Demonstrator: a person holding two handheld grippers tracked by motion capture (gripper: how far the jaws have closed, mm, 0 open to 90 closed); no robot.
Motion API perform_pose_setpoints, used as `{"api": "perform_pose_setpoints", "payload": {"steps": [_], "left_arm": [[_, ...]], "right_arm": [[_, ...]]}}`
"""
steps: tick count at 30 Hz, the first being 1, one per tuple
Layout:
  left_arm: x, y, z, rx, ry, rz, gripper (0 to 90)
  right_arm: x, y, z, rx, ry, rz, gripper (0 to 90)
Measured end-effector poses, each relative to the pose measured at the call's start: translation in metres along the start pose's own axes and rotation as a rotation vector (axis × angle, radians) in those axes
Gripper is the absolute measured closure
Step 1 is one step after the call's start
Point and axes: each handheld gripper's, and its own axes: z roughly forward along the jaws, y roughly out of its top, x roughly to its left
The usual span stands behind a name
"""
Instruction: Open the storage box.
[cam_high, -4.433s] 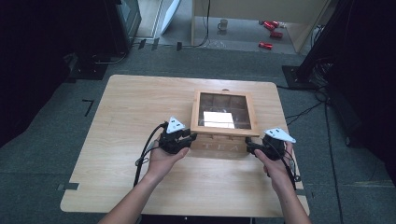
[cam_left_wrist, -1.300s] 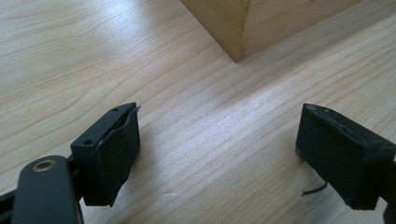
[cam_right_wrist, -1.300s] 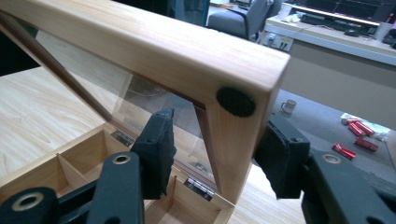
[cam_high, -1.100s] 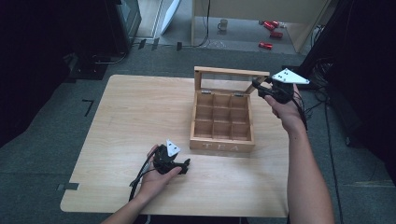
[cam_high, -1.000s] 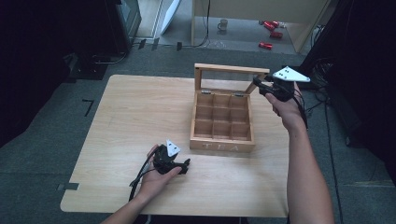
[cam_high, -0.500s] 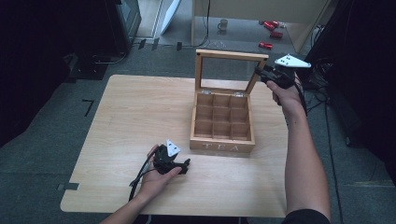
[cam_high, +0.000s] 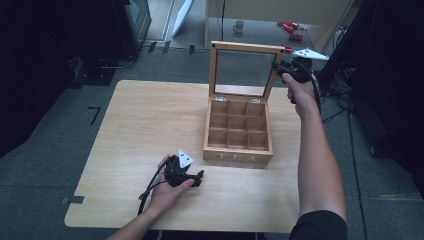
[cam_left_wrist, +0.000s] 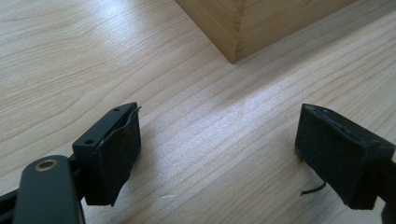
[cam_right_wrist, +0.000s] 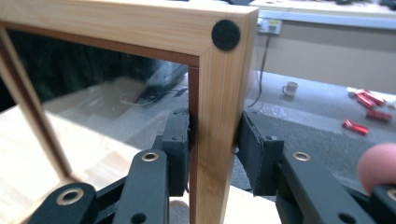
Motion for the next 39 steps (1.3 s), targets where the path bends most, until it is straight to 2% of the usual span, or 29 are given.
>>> {"api": "perform_pose_setpoints", "payload": {"steps": [2,7,18,27,32,36,39], "left_arm": [[0.0,0.0,0.0,-0.001,-0.002,0.001,15.1],[0.0,0.0,0.0,0.0,-0.006,0.004,15.1],[-0.001,0.0,0.0,-0.001,-0.008,0.006,15.2],[-0.001,0.0,0.0,-0.003,-0.009,0.004,15.2],[-0.001,0.0,0.0,-0.003,-0.008,0.006,15.2],[-0.001,0.0,0.0,-0.001,-0.009,0.007,15.2],[-0.001,-0.001,-0.001,0.0,-0.009,0.008,15.1]], "right_arm": [[0.002,0.001,0.004,0.0,-0.027,0.007,65.8],[0.0,0.002,0.01,0.001,-0.039,0.04,66.0],[0.005,0.004,0.022,0.005,-0.118,0.096,65.9],[0.007,0.005,0.026,0.009,-0.147,0.143,65.3],[0.005,0.006,0.022,-0.007,-0.123,0.188,57.1],[0.006,0.007,0.013,-0.011,-0.145,0.187,50.6],[0.009,0.005,0.006,-0.003,-0.138,0.189,46.4]]}}
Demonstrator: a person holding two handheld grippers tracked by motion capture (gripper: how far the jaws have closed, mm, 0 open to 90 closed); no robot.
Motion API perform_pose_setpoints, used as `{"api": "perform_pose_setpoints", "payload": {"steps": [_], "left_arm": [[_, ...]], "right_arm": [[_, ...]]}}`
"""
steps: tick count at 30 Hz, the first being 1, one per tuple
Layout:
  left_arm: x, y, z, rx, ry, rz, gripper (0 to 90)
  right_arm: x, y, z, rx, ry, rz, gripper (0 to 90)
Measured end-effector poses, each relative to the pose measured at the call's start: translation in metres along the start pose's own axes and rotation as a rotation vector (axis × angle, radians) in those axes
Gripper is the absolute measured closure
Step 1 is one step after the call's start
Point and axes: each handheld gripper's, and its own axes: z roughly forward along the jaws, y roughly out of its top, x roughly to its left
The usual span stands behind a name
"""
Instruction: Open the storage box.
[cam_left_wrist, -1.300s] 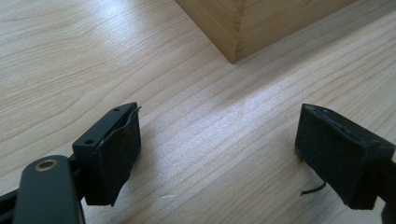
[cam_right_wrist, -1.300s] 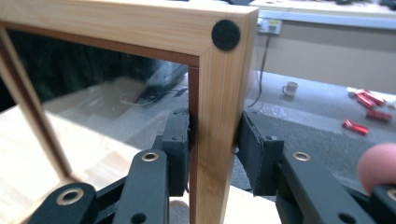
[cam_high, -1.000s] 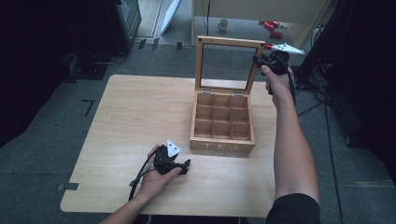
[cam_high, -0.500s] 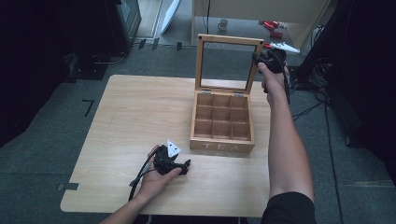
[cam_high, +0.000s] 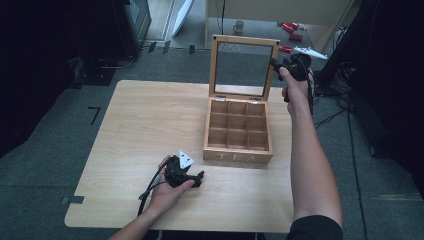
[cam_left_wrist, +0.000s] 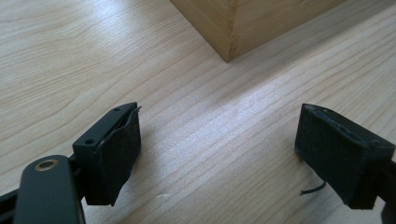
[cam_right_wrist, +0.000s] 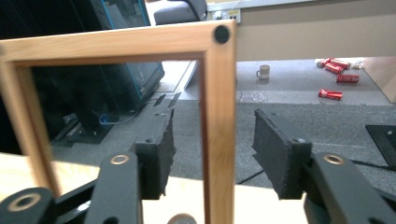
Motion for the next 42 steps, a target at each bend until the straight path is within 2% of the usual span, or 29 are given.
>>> {"api": "perform_pose_setpoints", "payload": {"steps": [4,10,12,17,23,31,42], "left_arm": [[0.0,0.0,0.0,0.002,0.0,0.002,15.2],[-0.001,-0.001,-0.001,0.002,0.0,0.002,15.1],[-0.001,-0.001,-0.001,0.003,-0.001,0.002,15.1],[-0.001,-0.002,-0.002,0.003,0.0,0.002,15.1],[-0.001,-0.002,-0.002,0.002,0.001,0.003,15.1],[-0.001,-0.003,-0.003,0.002,0.0,0.004,15.1],[-0.002,-0.003,-0.003,0.0,-0.001,0.001,15.1]], "right_arm": [[0.005,-0.007,-0.012,0.016,0.005,-0.021,38.8],[0.012,-0.02,-0.036,0.034,0.014,-0.023,28.5],[0.014,-0.026,-0.047,0.041,0.022,-0.044,25.3],[0.019,-0.041,-0.066,0.058,0.039,-0.056,20.3],[0.022,-0.063,-0.09,0.063,0.044,-0.086,18.7],[0.012,-0.096,-0.119,0.072,0.039,-0.086,16.3],[0.0,-0.142,-0.149,0.101,0.024,-0.098,13.7]]}}
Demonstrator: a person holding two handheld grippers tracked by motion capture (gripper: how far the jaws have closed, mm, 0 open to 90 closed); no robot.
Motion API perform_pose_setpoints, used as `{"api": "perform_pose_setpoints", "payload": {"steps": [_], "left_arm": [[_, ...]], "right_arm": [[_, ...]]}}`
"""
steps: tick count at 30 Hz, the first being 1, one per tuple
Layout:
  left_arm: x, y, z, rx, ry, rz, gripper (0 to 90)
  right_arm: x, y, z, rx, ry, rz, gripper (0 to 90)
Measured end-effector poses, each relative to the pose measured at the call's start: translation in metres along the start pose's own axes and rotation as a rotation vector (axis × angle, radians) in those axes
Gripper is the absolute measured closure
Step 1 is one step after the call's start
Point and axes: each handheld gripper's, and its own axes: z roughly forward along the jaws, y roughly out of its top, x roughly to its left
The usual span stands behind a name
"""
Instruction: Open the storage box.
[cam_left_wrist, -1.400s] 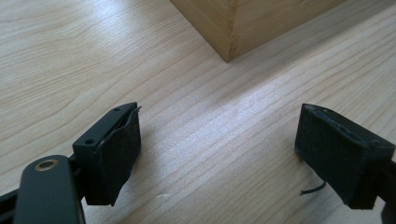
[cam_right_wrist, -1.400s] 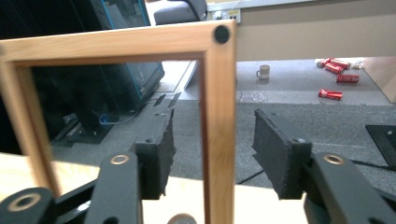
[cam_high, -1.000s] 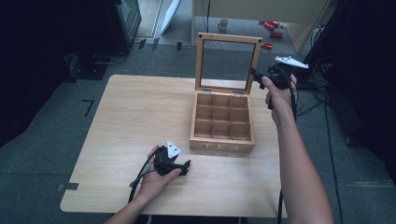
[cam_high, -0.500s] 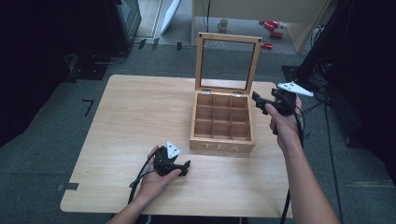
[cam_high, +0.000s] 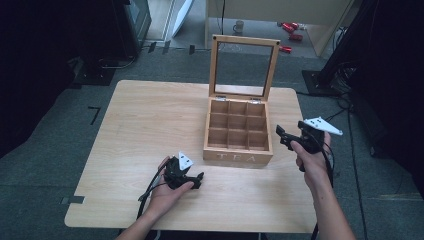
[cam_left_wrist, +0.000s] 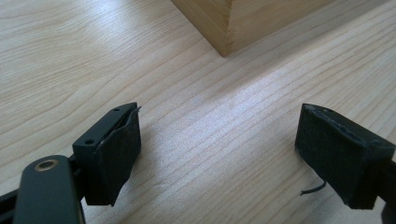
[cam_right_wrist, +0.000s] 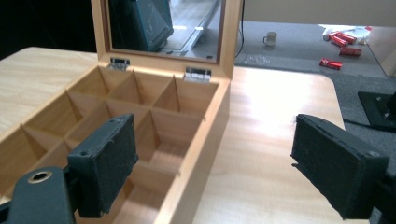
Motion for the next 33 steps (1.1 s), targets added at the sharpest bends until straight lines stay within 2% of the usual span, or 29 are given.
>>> {"api": "perform_pose_setpoints", "payload": {"steps": [10,16,18,19,23,27,30,33], "left_arm": [[0.001,-0.001,-0.001,0.0,-0.008,0.001,15.1],[0.001,-0.001,-0.001,-0.001,-0.009,0.002,15.1],[0.001,-0.001,-0.001,-0.002,-0.009,0.001,15.1],[0.001,-0.001,-0.001,-0.002,-0.009,0.002,15.1],[0.002,-0.001,-0.002,-0.003,-0.014,-0.004,15.1],[0.002,-0.002,-0.002,-0.005,-0.016,-0.003,15.1],[0.002,-0.002,-0.002,-0.003,-0.013,-0.001,15.1],[0.001,-0.003,-0.003,-0.001,-0.01,0.008,15.1]], "right_arm": [[0.002,-0.05,-0.022,0.049,-0.018,-0.01,13.7],[0.003,-0.088,-0.034,0.089,-0.023,-0.005,13.7],[0.001,-0.1,-0.036,0.112,-0.053,-0.015,13.7],[0.0,-0.108,-0.036,0.134,-0.093,-0.034,13.7],[-0.005,-0.122,-0.036,0.192,-0.132,-0.026,13.7],[-0.008,-0.133,-0.036,0.225,-0.152,-0.028,13.7],[-0.007,-0.141,-0.031,0.277,-0.155,-0.072,11.5],[-0.009,-0.142,-0.029,0.293,-0.129,-0.042,11.0]]}}
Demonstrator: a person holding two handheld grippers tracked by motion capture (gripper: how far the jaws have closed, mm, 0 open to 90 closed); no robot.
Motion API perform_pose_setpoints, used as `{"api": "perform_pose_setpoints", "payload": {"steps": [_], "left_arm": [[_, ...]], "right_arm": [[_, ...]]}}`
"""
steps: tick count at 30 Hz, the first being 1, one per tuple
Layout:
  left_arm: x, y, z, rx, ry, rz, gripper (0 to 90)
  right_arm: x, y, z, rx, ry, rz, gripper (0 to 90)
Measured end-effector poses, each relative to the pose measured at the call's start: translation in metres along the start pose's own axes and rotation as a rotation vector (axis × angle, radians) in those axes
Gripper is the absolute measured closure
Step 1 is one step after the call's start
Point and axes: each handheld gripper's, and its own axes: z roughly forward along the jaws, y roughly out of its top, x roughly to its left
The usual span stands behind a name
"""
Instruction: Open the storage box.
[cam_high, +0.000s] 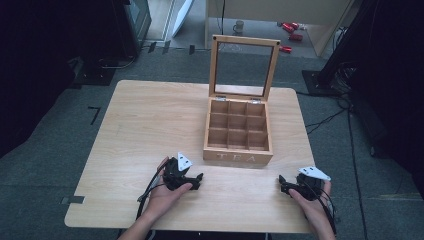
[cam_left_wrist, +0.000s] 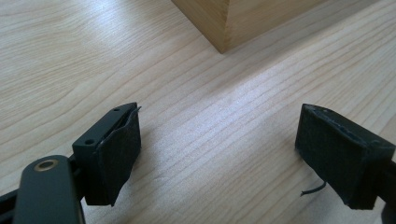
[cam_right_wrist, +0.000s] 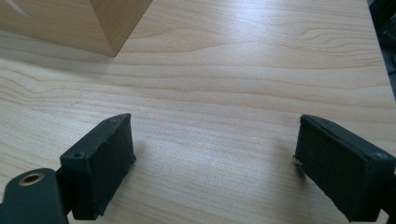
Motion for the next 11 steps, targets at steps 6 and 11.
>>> {"api": "perform_pose_setpoints", "payload": {"steps": [6,11], "left_arm": [[-0.0004,-0.0003,-0.0004,0.002,0.001,0.004,15.0],[-0.0004,-0.0003,-0.0004,0.002,0.001,0.004,15.0]], "right_arm": [[-0.0008,0.0001,0.0007,0.011,0.037,-0.01,9.7],[-0.0009,0.0001,0.0007,0.011,0.037,-0.009,9.7]]}}
